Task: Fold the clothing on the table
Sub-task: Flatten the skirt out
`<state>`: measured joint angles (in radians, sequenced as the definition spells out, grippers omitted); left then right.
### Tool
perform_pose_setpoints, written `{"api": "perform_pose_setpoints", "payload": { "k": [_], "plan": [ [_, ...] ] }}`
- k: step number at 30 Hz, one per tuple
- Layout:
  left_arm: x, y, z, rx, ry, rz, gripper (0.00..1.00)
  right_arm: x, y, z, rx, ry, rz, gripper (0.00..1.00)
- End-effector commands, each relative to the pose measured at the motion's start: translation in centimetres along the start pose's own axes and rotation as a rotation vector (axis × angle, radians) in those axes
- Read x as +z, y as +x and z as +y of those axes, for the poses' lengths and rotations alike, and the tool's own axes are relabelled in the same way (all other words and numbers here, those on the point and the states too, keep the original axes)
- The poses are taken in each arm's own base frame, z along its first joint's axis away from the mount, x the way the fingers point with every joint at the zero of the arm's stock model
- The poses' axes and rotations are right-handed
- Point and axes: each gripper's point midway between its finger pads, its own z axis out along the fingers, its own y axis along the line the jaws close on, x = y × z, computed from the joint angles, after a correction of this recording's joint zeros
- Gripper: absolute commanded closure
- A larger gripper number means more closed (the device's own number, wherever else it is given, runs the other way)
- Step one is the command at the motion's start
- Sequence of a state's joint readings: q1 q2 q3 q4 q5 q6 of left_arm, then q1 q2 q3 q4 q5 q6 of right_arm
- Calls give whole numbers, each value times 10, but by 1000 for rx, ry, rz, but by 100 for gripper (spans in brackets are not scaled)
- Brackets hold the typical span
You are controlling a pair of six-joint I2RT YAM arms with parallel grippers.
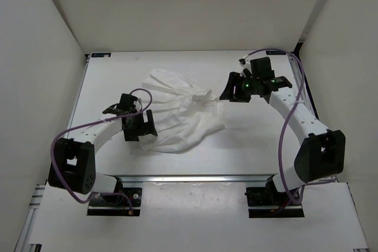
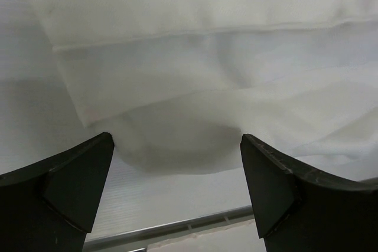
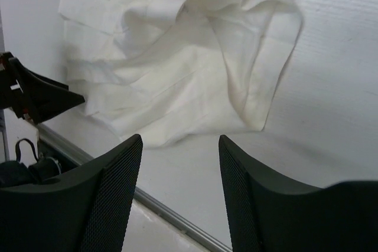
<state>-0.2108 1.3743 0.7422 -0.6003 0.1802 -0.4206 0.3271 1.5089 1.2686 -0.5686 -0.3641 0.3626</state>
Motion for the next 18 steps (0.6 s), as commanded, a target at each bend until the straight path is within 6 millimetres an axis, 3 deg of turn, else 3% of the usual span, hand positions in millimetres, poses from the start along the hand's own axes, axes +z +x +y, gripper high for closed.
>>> {"api": "perform_pose_setpoints", "payload": {
  "k": [1, 2, 4, 5, 7, 8, 10, 11, 13, 15, 18],
  "plan": [
    [-13, -47, -39, 13, 63, -129, 1, -8, -15, -7, 22, 11, -65, 40],
    [-13, -53, -47, 30, 68, -141, 1, -7, -15, -9, 44, 1, -57, 40],
    [-29, -90, -76, 110, 98, -259, 2, -7, -18, -7, 63, -21, -65, 41],
    [-25, -92, -85, 187, 86, -260, 1, -6, -19, -7, 61, -26, -68, 41],
    [-39, -121, -115, 300, 103, -335, 2, -4, -18, -2, 42, -22, -66, 40],
    [-34, -123, -119, 340, 107, -321, 5, -3, -15, 0, 34, -23, -53, 41],
    [-35, -135, -140, 362, 220, -321, 23, 0, -13, -4, 42, -12, -34, 41],
    [-31, -139, -140, 353, 249, -311, 30, -1, -11, -3, 44, -16, -28, 41],
    [-28, -130, -159, 394, 368, -265, 33, -1, -4, -3, 52, -9, -7, 41],
    [-21, -117, -164, 488, 390, -209, 29, -1, -6, -5, 53, -7, -19, 41],
    [-8, -96, -167, 669, 296, -177, 27, -2, -2, -9, 66, -1, -17, 42]
  ]
}}
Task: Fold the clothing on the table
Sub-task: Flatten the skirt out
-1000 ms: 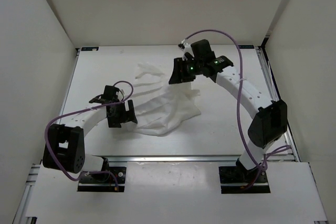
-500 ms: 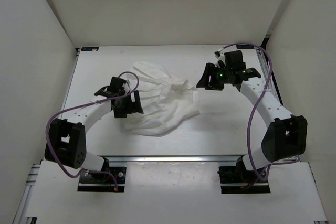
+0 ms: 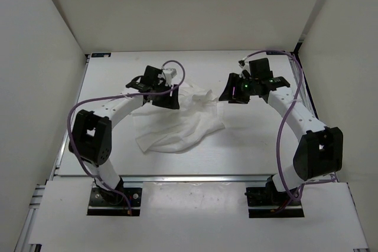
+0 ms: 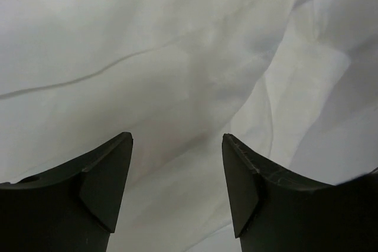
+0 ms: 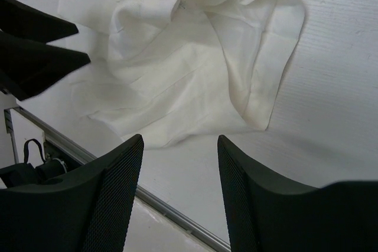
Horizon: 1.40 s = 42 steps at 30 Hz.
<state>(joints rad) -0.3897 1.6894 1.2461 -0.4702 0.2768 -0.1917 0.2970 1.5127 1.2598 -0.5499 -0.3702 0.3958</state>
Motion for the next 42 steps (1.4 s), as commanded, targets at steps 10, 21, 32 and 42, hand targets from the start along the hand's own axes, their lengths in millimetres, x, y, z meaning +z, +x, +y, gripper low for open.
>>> {"api": "perform_pose_setpoints", "payload": {
  "k": [10, 21, 32, 42],
  "plan": [
    [22, 25, -48, 327, 19, 62, 33, -2, 2, 0, 21, -39, 9, 42],
    [38, 13, -40, 298, -28, 28, 53, 1, 4, 2, 26, -61, 37, 43],
    [16, 14, -47, 267, 26, 23, 38, 6, 8, -3, 47, -66, 56, 43],
    [34, 37, -38, 287, -15, 62, 40, 3, 6, 2, 50, -82, 51, 43]
  ]
}}
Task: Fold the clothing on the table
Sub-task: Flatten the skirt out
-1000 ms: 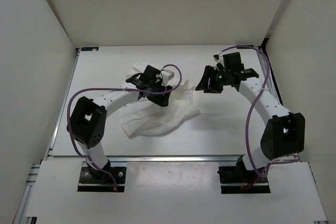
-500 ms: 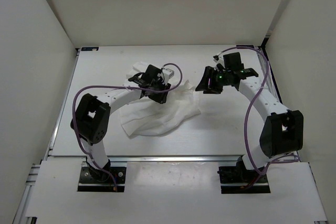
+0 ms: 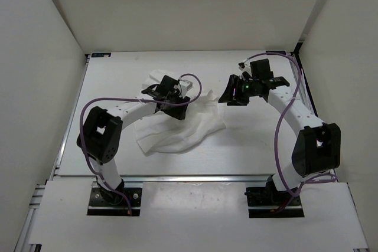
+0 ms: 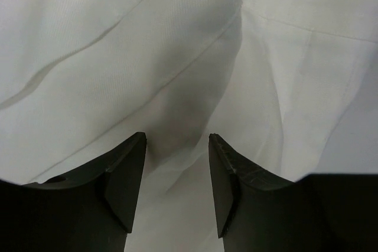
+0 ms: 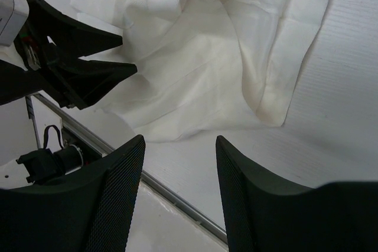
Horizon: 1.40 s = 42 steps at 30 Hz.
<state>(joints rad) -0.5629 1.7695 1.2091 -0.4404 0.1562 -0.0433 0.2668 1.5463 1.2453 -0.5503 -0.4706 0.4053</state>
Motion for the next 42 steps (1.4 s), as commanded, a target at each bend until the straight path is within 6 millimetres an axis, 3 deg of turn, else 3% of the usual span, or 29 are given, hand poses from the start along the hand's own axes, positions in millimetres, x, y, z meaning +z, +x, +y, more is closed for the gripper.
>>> {"api": "perform_pose_setpoints", "payload": {
  "k": [1, 4, 5, 6, 10, 12, 14, 16, 17, 19, 21, 23, 24, 27, 30, 31, 32, 36, 40, 42],
  "plan": [
    [-6, -14, -9, 20, 13, -57, 43, -2, -4, 3, 1, -19, -16, 43],
    [-3, -12, -11, 26, 6, -55, 60, -3, -4, 8, -9, -28, -26, 43],
    [0, -9, -5, 16, -13, -49, 85, -6, -6, 6, 3, -28, -35, 43],
    [1, -10, -1, 4, -38, -54, 100, -3, 0, 5, 7, -28, -18, 43],
    [3, -14, 9, -36, -64, -52, 100, -7, -4, 8, 1, -36, -33, 43],
    [-9, -35, 3, -58, -33, -83, 100, -6, 0, 6, 8, -30, -22, 43],
    [-38, -75, -18, -54, 36, -161, 100, -7, -1, 7, 7, -29, -31, 43],
    [-90, -138, -47, -17, 138, -286, 100, -4, 0, 6, 19, -32, -27, 43],
    [-106, -151, -58, -4, 170, -318, 100, -3, 1, 7, 17, -40, -25, 43],
    [-163, -195, -85, 24, 291, -442, 100, -1, 2, 5, 28, -45, -18, 44],
    [-202, -210, -93, 20, 360, -510, 100, 0, 4, 3, 40, -32, -13, 44],
    [-230, -215, -85, -9, 405, -559, 100, 4, 1, 1, 28, -27, -23, 44],
    [-246, -212, -88, 1, 430, -582, 100, 5, 1, 1, 27, -26, -27, 44],
    [-247, -197, -60, -74, 406, -582, 100, 10, -1, -4, 43, -26, -27, 45],
    [-220, -163, -44, -158, 430, -527, 100, 11, -9, -4, 53, -36, -46, 46],
    [-223, -157, -41, -182, 431, -532, 100, 10, -14, -4, 60, -41, -58, 45],
    [-212, -143, -39, -205, 432, -505, 100, 11, -16, -3, 53, -34, -63, 45],
    [-190, -100, -16, -287, 320, -444, 100, 6, -26, -7, 49, 6, -94, 46],
    [-157, -32, 43, -527, 5, -341, 100, 10, -23, -14, 53, 37, -80, 46],
    [-151, -16, 57, -583, -47, -325, 100, 11, -21, -13, 46, 37, -70, 46]
  ]
}}
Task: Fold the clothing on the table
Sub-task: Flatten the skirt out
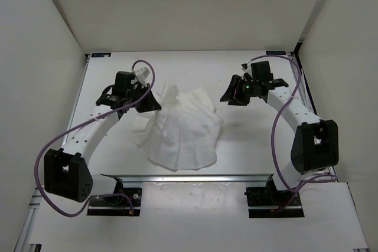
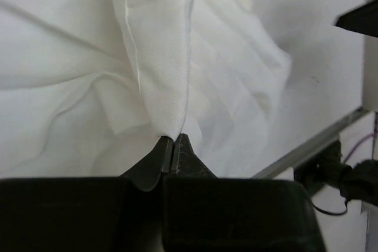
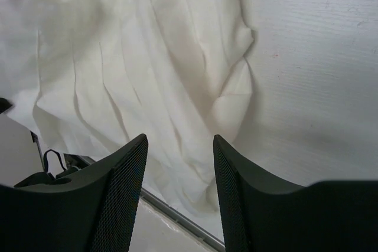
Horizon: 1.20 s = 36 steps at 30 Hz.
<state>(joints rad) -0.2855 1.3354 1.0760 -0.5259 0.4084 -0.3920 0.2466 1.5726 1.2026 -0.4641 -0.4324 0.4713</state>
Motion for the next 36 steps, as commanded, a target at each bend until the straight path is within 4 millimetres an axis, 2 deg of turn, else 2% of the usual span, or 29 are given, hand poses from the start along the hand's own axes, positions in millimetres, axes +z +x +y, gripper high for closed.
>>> {"api": "perform_pose_setpoints", "payload": {
  "k": [1, 5, 7, 8, 10, 11, 12, 13, 14, 15, 16, 17, 18, 20, 21, 22, 23, 24, 25, 26, 28, 29, 30, 31, 32, 33, 34, 36],
  "plan": [
    [-19, -12, 36, -86, -161, -118, 100, 3, -9, 7, -30, -2, -16, 46],
    [-4, -25, 31, -84, -108, -116, 100, 6, -8, 3, -14, -5, 0, 47],
    [-1, -49, 31, -91, -91, -144, 100, 6, -9, 6, -18, -14, 1, 47],
    [0, -67, 28, -86, -83, -162, 100, 5, -9, 10, -30, -19, -2, 47],
    [-8, -121, 16, -34, -64, -233, 100, 1, -10, 6, -33, -10, -12, 47],
    [-11, -136, 13, -17, -65, -253, 100, 0, -8, 3, -26, 2, -9, 47],
    [-18, -159, 1, 27, -54, -280, 100, -2, -8, 1, -28, 5, -17, 47],
    [-35, -187, -24, 77, -16, -341, 100, -6, -10, 1, -28, 8, -33, 47],
    [-40, -205, -45, 121, 42, -363, 100, -10, -10, -2, -17, 15, -40, 47],
    [-38, -211, -58, 129, 93, -362, 100, -11, -8, -6, -20, 24, -44, 47],
    [-45, -218, -94, 168, 218, -374, 100, -14, -11, -7, -13, 25, -58, 48],
    [-41, -213, -117, 163, 295, -345, 100, -17, -9, -11, -3, 28, -59, 47],
    [-47, -210, -150, 209, 415, -333, 100, -18, -9, -17, 15, 39, -59, 47],
    [-41, -170, -213, 279, 574, -235, 100, -23, -13, -19, 21, 39, -77, 47],
    [-37, -156, -223, 294, 600, -203, 100, -23, -12, -22, 32, 49, -78, 47],
    [-27, -125, -237, 311, 639, -128, 100, -25, -15, -24, 31, 51, -89, 47],
    [-32, -103, -252, 326, 678, -90, 100, -26, -15, -22, 35, 49, -95, 47],
    [-28, -77, -248, 319, 702, -33, 100, -24, -15, -29, 45, 57, -95, 47],
    [-14, -45, -234, 278, 704, 48, 100, -25, -16, -30, 46, 59, -100, 47],
    [-21, -33, -228, 247, 706, 66, 100, -27, -15, -32, 56, 61, -106, 47],
    [-14, 23, -172, 129, 648, 153, 100, -26, -11, -37, 82, 63, -103, 47],
    [1, 55, -128, 19, 567, 220, 100, -25, -9, -37, 77, 58, -102, 46],
    [-5, 56, -104, -61, 518, 201, 100, -27, -10, -38, 83, 60, -110, 47],
    [-4, 80, -76, -148, 467, 233, 100, -26, -7, -41, 87, 70, -107, 47],
    [-7, 91, -46, -249, 445, 243, 88, -24, -6, -42, 91, 68, -100, 47],
    [-13, 92, -37, -279, 434, 231, 73, -24, -4, -45, 100, 76, -98, 46],
    [-17, 93, -12, -316, 361, 194, 67, -23, 0, -46, 101, 82, -85, 47],
    [-18, 94, 12, -319, 235, 174, 65, -24, -6, -50, 108, 92, -91, 47]
  ]
}}
